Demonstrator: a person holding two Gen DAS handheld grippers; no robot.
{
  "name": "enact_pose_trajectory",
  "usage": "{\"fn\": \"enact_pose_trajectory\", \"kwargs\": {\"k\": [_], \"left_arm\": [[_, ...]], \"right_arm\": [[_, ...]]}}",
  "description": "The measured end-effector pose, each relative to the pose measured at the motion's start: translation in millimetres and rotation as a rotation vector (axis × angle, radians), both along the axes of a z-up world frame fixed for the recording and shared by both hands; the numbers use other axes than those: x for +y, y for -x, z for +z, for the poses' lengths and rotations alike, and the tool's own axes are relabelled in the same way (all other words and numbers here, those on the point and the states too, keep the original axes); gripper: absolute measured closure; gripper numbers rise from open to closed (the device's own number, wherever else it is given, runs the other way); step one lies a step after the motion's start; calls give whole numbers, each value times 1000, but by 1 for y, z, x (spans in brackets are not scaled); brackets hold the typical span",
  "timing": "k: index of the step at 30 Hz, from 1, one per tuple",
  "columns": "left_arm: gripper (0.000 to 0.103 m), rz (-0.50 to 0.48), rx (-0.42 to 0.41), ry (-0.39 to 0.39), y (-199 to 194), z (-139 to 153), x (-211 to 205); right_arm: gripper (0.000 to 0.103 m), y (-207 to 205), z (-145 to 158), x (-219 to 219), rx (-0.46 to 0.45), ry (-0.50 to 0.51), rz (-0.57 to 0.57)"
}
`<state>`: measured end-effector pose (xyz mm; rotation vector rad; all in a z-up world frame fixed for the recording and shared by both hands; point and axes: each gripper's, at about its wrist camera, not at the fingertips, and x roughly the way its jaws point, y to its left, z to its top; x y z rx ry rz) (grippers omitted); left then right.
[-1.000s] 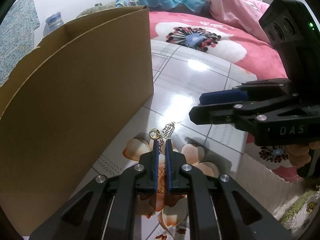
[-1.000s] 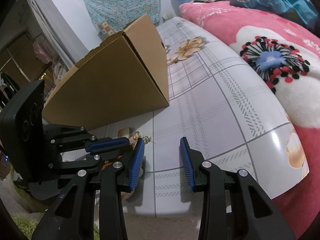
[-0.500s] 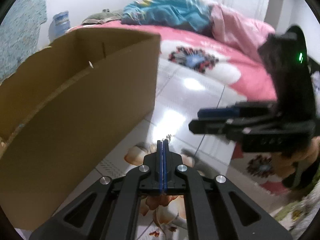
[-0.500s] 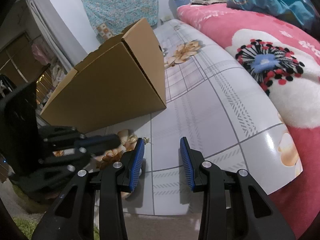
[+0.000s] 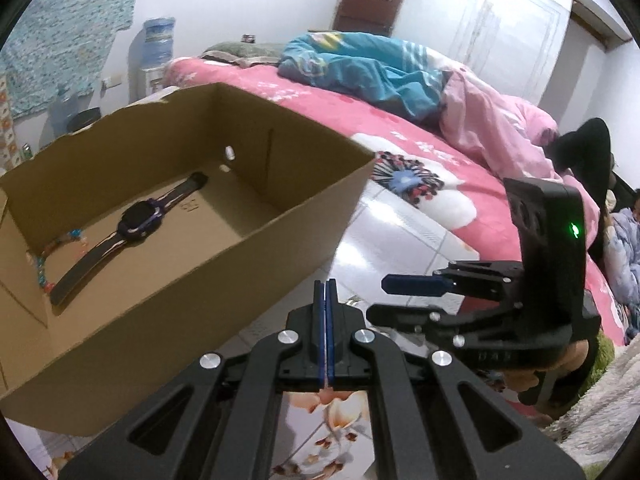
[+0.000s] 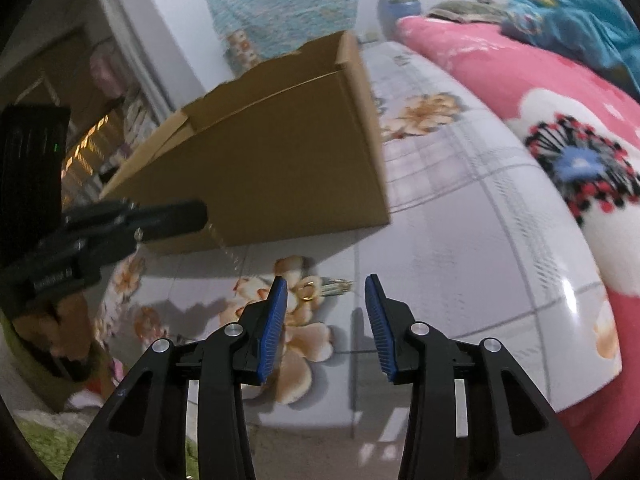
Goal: Organize jewelry
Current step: 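Lift the earring with the left gripper and carry it over the box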
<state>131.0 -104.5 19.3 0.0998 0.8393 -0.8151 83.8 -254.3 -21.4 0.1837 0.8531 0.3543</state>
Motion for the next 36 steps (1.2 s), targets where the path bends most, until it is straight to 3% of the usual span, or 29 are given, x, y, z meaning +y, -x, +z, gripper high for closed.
{"fn": "enact_pose_trajectory", "kwargs": {"k": [8, 23, 27, 36], "left_arm": [[103, 24, 5, -10, -1, -7, 10], [103, 37, 20, 5, -4, -12, 22], [103, 36, 20, 7, -5, -12, 23], [103, 34, 16, 13, -2, -10, 22]], "right_arm": [[72, -6, -12, 27, -12, 145, 75], [91, -4, -11, 53, -79, 364, 86], [91, -3, -10, 55, -75, 364, 83], [92, -14, -8, 36, -33, 242, 42]]}}
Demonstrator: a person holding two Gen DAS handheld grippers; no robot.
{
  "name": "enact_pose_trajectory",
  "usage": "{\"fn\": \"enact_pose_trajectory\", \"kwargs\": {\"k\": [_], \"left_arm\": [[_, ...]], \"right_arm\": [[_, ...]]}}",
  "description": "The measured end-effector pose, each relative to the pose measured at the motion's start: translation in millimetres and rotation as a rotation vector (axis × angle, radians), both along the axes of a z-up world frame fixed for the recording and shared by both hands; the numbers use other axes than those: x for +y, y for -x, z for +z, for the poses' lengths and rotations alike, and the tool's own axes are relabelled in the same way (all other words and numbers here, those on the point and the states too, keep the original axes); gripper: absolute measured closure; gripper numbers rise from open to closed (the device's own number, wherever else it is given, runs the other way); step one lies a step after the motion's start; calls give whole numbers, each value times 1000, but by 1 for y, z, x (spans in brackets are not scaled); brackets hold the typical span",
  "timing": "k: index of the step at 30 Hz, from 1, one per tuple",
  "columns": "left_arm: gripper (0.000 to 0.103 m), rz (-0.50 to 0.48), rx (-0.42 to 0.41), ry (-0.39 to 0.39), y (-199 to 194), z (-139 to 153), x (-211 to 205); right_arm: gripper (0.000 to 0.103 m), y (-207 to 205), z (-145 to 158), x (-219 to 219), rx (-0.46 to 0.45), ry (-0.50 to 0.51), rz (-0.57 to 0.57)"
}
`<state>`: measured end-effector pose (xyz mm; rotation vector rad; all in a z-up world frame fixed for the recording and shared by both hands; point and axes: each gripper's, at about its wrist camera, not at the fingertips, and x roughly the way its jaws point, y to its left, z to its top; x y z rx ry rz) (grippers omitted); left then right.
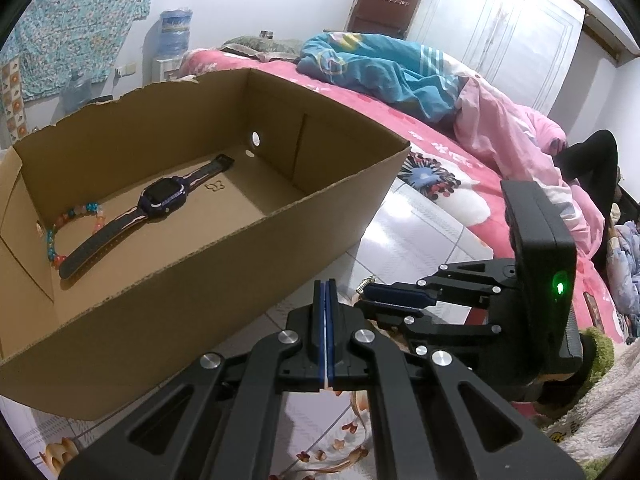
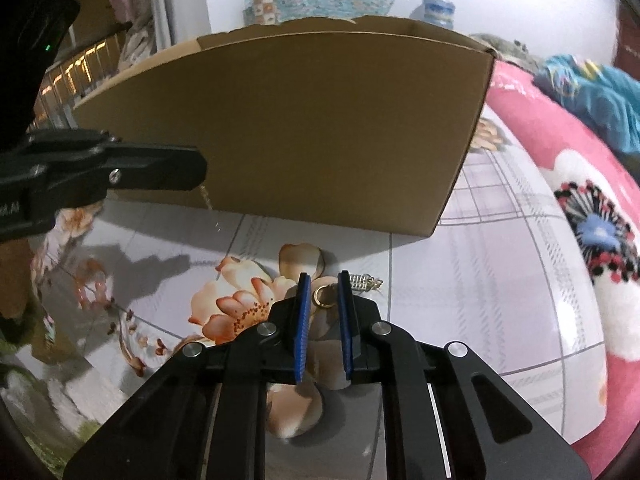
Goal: Organize jewelry
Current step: 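Lift the earring with the left gripper and carry it over the box, then open the left gripper to drop the earring into the box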
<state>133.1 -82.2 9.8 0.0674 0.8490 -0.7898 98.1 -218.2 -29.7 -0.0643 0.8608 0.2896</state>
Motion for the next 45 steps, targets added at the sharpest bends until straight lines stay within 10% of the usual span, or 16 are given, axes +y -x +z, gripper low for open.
{"fn": "enact_pose_trajectory", "kwargs": {"k": [14, 25, 37, 45], "left_arm": [[103, -2, -28, 24, 9, 14, 5], [103, 20, -149, 181, 0, 83, 26], [102, 186, -114, 42, -75, 72, 27], [87, 246, -90, 3, -68, 68, 33]], "right_arm": [[95, -3, 8, -8, -33, -32, -26], [95, -21, 93, -13, -244, -174, 4], [91, -96, 89, 10, -228, -203, -39], [76, -71, 103, 11, -264, -219, -50]]}}
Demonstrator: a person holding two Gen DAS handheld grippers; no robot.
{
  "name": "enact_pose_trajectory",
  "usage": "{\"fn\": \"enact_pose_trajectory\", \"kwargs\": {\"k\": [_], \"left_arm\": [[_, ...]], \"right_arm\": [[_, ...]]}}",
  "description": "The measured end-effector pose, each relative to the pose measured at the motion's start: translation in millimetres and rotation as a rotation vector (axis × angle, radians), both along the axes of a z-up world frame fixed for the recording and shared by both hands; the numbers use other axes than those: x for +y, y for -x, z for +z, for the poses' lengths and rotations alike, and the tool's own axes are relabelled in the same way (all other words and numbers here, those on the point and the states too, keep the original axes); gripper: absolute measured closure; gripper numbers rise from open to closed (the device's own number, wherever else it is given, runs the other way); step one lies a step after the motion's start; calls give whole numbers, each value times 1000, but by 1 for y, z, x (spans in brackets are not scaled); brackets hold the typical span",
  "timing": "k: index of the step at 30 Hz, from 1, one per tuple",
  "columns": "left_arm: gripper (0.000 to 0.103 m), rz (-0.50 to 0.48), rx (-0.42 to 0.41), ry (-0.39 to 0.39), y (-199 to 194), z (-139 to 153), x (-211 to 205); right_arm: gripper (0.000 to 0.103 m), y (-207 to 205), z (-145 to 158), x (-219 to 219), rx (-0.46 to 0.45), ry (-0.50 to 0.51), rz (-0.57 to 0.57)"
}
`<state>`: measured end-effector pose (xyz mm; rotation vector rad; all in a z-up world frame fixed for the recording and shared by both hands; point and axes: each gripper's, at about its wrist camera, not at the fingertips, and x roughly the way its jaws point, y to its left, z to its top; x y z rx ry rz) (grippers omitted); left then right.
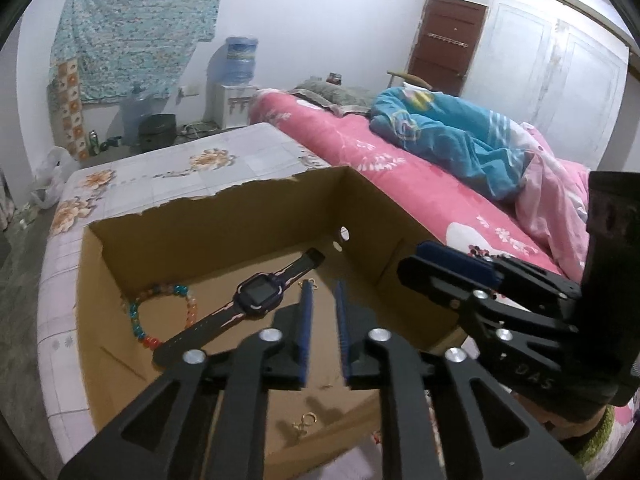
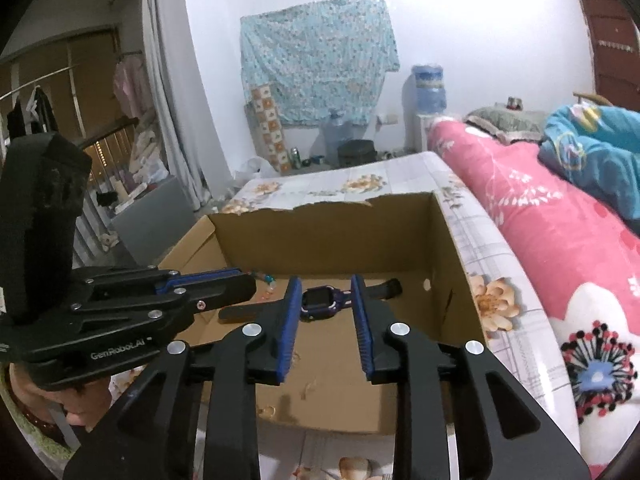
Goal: Organize jewelry
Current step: 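Open the left gripper to drop the earring into the box, then withdraw both open grippers from the box toward the orange bead bracelet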
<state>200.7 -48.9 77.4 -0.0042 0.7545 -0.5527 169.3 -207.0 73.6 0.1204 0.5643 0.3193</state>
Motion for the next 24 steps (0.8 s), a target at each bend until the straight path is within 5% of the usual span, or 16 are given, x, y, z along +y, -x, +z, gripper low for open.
{"fn": "enact_pose_trajectory", "kwargs": {"k": [15, 24], "left_arm": [[42, 38, -72, 36, 69, 32, 19], [24, 89, -107, 46, 113, 40, 52]], "right_arm": [[49, 67, 29, -9, -79, -26, -59], [18, 105, 35, -7, -105, -43, -61]]}}
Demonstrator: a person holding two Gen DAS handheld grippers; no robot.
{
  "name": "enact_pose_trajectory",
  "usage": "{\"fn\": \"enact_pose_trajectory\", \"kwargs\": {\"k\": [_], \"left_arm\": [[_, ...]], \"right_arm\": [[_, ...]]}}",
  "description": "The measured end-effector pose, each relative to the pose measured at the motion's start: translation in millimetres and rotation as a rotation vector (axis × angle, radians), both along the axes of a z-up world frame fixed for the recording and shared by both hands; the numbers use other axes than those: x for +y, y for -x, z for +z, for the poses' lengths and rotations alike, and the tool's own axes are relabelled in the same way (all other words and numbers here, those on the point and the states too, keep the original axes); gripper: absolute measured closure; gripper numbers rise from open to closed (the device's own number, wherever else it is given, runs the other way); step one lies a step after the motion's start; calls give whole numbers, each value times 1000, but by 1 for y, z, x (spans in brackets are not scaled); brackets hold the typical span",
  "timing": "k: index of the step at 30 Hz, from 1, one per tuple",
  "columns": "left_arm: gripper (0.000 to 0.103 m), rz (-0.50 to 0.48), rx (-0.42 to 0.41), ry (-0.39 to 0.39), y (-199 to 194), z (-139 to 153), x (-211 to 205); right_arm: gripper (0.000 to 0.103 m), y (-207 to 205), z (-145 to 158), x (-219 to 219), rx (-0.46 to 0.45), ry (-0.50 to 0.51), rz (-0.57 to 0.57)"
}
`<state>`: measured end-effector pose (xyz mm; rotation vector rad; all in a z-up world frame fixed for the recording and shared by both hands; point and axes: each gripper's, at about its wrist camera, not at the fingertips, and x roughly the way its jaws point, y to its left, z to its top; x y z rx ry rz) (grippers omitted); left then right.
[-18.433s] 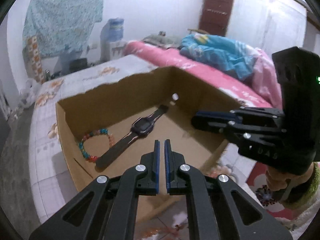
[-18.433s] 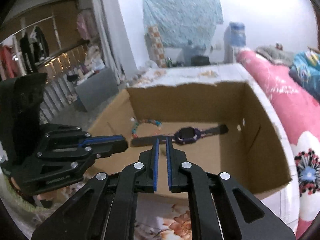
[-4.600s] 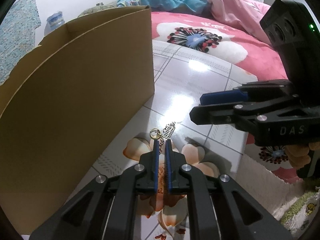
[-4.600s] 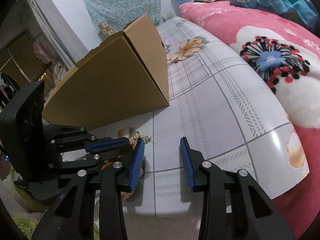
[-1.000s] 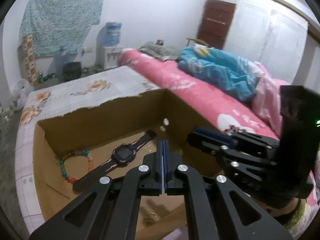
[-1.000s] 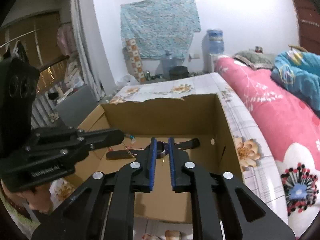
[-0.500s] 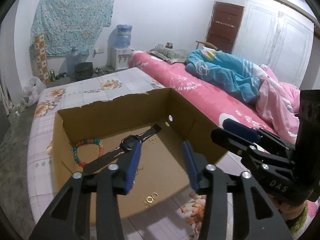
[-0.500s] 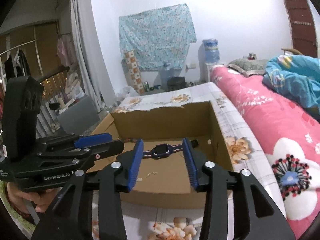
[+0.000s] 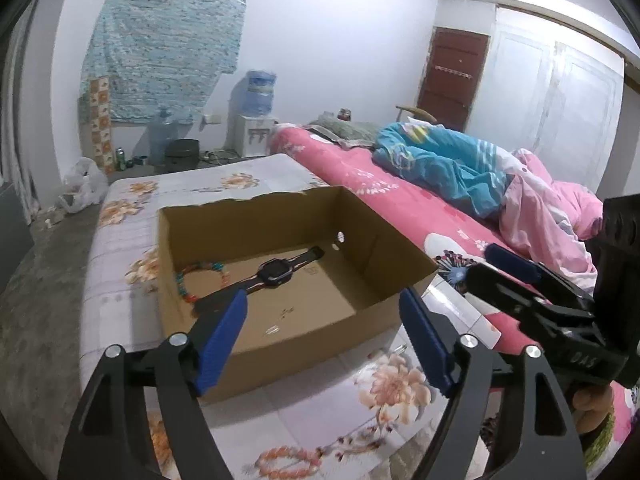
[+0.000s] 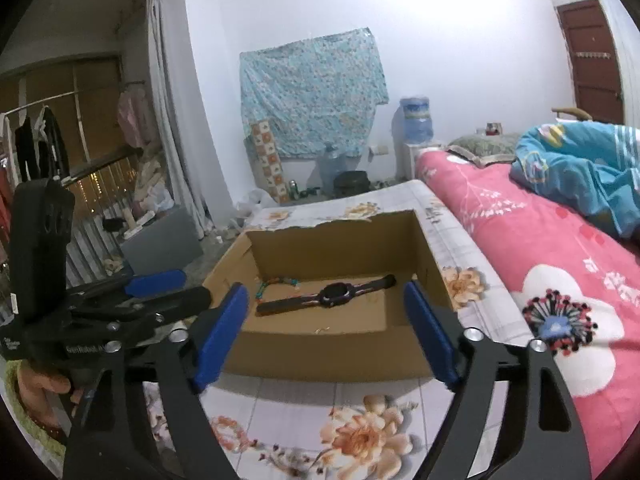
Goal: Organize jewelry
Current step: 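Withdraw both open grippers from the box toward the orange bead bracelet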
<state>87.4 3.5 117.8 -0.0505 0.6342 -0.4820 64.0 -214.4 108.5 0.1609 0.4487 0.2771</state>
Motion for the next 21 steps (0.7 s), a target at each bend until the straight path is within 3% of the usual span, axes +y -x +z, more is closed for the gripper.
{"fn": "enact_pose_trajectory", "kwargs": {"k": [5, 11, 18, 21], "left_arm": [[16, 70, -7, -33, 30, -7, 31], [9, 141, 56, -69, 51, -34, 63], [6, 168, 160, -160, 51, -82, 64], [6, 166, 204, -243, 43, -106, 53]], "right_arm": [[12, 16, -16, -9, 36, -14, -11], [12, 11, -56, -3, 194, 7, -11], [9, 7, -101, 16, 347, 125, -24], [8, -2, -116, 18, 413, 156, -57]]}}
